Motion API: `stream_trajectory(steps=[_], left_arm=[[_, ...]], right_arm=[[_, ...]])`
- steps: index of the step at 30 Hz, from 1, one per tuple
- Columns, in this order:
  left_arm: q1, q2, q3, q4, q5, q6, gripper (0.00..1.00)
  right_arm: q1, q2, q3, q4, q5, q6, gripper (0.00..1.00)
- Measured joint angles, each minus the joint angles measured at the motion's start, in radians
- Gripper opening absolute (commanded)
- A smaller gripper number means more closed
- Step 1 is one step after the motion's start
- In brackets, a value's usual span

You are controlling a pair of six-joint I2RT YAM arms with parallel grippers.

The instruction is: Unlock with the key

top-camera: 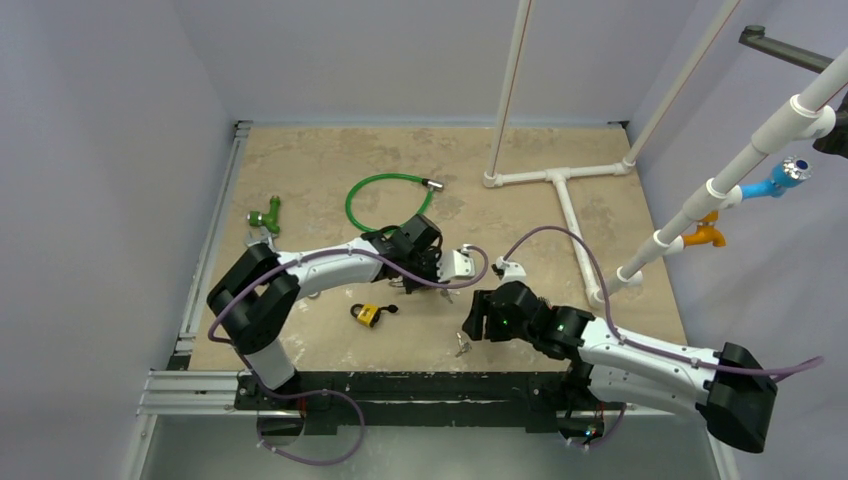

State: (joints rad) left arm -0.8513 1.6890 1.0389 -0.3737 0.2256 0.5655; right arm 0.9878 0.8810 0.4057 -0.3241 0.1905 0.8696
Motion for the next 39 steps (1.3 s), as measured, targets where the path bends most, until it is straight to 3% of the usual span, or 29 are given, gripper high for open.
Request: stream_trajectory(steps=[4, 8, 15, 18, 23, 32, 39], left_arm=[[0.001, 0.023, 0.026, 0.020, 0.001, -0.040, 0.48], [0.000, 0.011, 0.029, 0.018, 0.002, -0.069, 0.59], [0.007, -0.109, 0.045, -0.065, 0.012, -0.121, 0.61], [0.020, -0.167, 0.074, -0.112, 0.034, -0.140, 0.61], [0.036, -0.232, 0.136, -0.193, 0.072, -0.160, 0.61], [0.040, -0.307, 0.143, -0.256, 0.110, -0.153, 0.60], [0.040, -0.339, 0.141, -0.269, 0.133, -0.153, 0.60]], right_arm=[[0.000, 0.040, -0.020, 0.061, -0.026, -0.021, 0.52], [0.000, 0.113, -0.023, 0.122, -0.056, -0.053, 0.49], [0.008, 0.231, -0.022, 0.229, -0.116, -0.076, 0.47], [0.014, 0.245, -0.007, 0.221, -0.103, -0.072, 0.53], [0.012, 0.228, 0.050, 0.081, 0.000, 0.012, 0.59], [-0.030, 0.078, 0.066, -0.168, 0.144, 0.253, 0.59], [-0.106, 0.053, 0.077, -0.290, 0.243, 0.316, 0.59]])
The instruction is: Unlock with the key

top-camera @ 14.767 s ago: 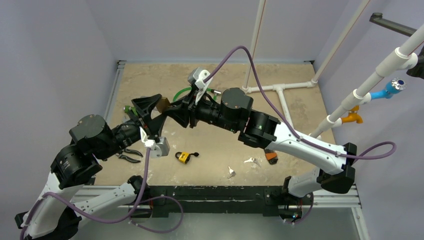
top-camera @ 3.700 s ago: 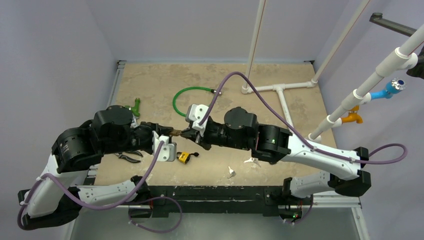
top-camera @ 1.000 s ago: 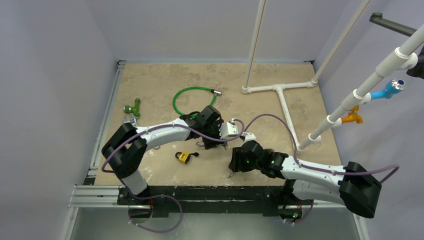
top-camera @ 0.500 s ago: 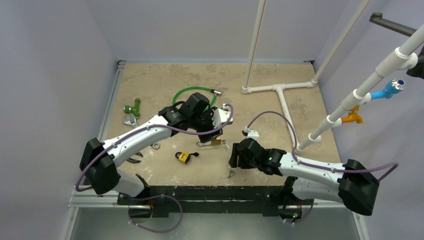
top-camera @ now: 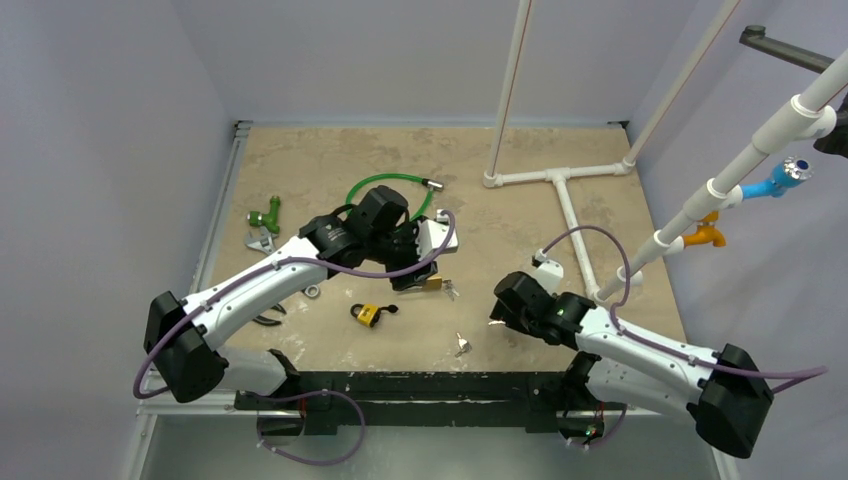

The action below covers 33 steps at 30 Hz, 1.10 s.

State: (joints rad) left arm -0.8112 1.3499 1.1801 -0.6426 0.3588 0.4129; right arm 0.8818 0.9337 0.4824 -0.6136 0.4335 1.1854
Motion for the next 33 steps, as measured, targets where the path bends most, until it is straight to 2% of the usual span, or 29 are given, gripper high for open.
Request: stream_trajectory(steps=[6, 9, 12, 16, 23, 33], left_arm=[[0.000, -0.008, -0.002, -0.006, 0.010, 0.002, 0.59], [0.000, -0.021, -0.016, -0.005, 0.012, 0.002, 0.58], [0.000, -0.031, -0.026, -0.007, 0.013, 0.002, 0.58], [0.000, -0.036, -0.033, -0.010, 0.013, 0.003, 0.57], [0.000, -0.036, -0.033, -0.009, 0.013, 0.018, 0.56], [0.000, -0.037, -0.045, -0.006, 0.016, 0.018, 0.56]], right_arm=[[-0.061, 0.054, 0.029, 0.008, 0.022, -0.027, 0.57], [-0.084, 0.099, 0.033, 0.031, 0.022, -0.043, 0.54], [-0.105, 0.137, 0.033, 0.064, 0.019, -0.061, 0.46], [-0.116, 0.174, 0.033, 0.111, -0.002, -0.076, 0.44], [-0.116, 0.185, 0.016, 0.139, -0.074, -0.079, 0.54], [-0.116, 0.115, 0.000, 0.116, -0.107, -0.078, 0.49]])
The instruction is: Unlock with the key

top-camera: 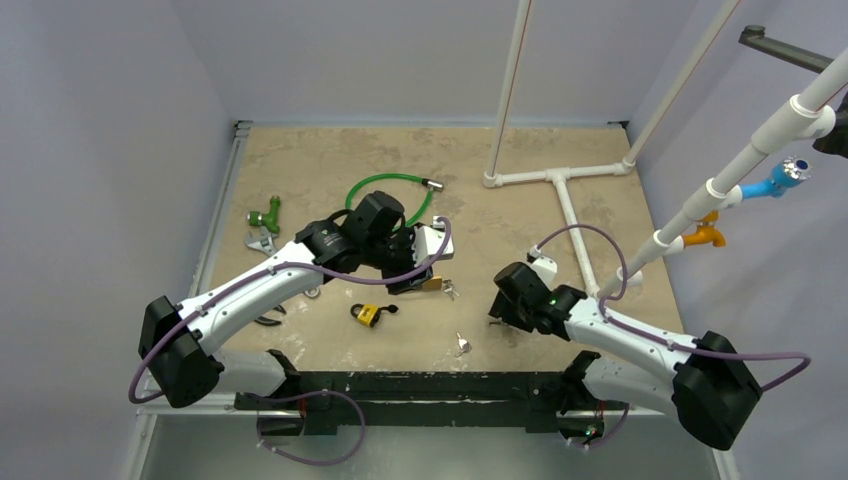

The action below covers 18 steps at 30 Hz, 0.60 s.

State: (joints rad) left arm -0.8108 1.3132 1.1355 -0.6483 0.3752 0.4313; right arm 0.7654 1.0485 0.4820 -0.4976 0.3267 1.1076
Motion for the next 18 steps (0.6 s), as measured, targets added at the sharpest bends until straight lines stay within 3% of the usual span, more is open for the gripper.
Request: stream_trajectory(steps=[18], left_arm=[[0.000, 0.000, -0.002, 0.002, 0.008, -0.002, 0.55]], right_arm=[[0.000, 0.032, -0.020, 0.006, -0.025, -0.031, 0.10]])
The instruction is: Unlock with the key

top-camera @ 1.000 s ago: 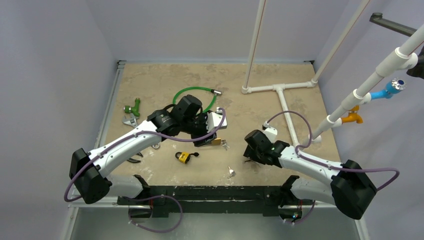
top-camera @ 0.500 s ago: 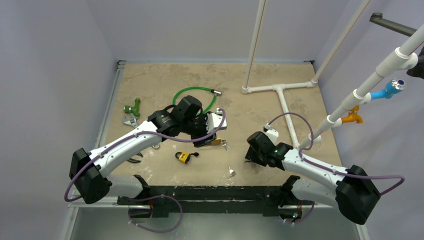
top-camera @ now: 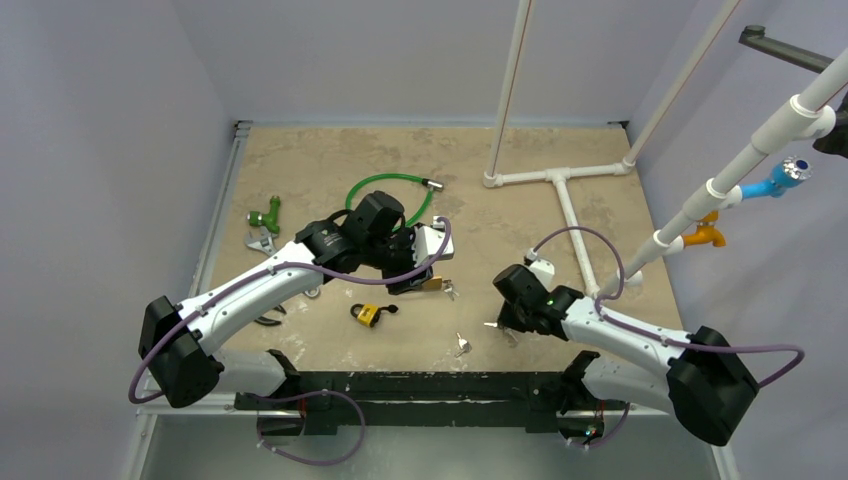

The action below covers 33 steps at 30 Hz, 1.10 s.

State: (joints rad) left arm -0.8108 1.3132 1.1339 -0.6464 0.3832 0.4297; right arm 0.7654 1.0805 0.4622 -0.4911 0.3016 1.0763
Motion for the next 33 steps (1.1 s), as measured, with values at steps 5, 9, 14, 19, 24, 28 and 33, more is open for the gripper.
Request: stream_trajectory(steps=[5, 9, 14, 19, 24, 28, 33], left_arm=[[0.000, 0.000, 0.000, 0.000, 0.004, 0.000, 0.55], [0.000, 0.000, 0.000, 0.000, 0.007, -0.001, 0.55], [0.000, 0.000, -0.003, 0.000, 0.008, -0.001, 0.54], [0.000, -0.001, -0.003, 0.000, 0.008, -0.001, 0.54], [0.000, -0.001, -0.003, 0.000, 0.008, -0.001, 0.54], [0.000, -0.001, -0.003, 0.000, 0.009, -0.001, 0.54], [0.000, -0.001, -0.003, 0.000, 0.010, -0.002, 0.54]], right_arm=[[0.000, -0.002, -0.005, 0.004, -0.013, -0.013, 0.00], [0.000, -0.009, -0.004, -0.006, -0.027, -0.025, 0.20], [0.000, -0.029, 0.002, -0.031, -0.042, -0.066, 0.35], [0.000, -0.069, 0.016, -0.047, -0.042, -0.110, 0.35], [0.000, -0.086, 0.016, -0.047, -0.063, -0.138, 0.31], [0.000, -0.086, 0.016, -0.045, -0.080, -0.153, 0.27], [0.000, -0.051, 0.016, -0.034, -0.088, -0.170, 0.25]])
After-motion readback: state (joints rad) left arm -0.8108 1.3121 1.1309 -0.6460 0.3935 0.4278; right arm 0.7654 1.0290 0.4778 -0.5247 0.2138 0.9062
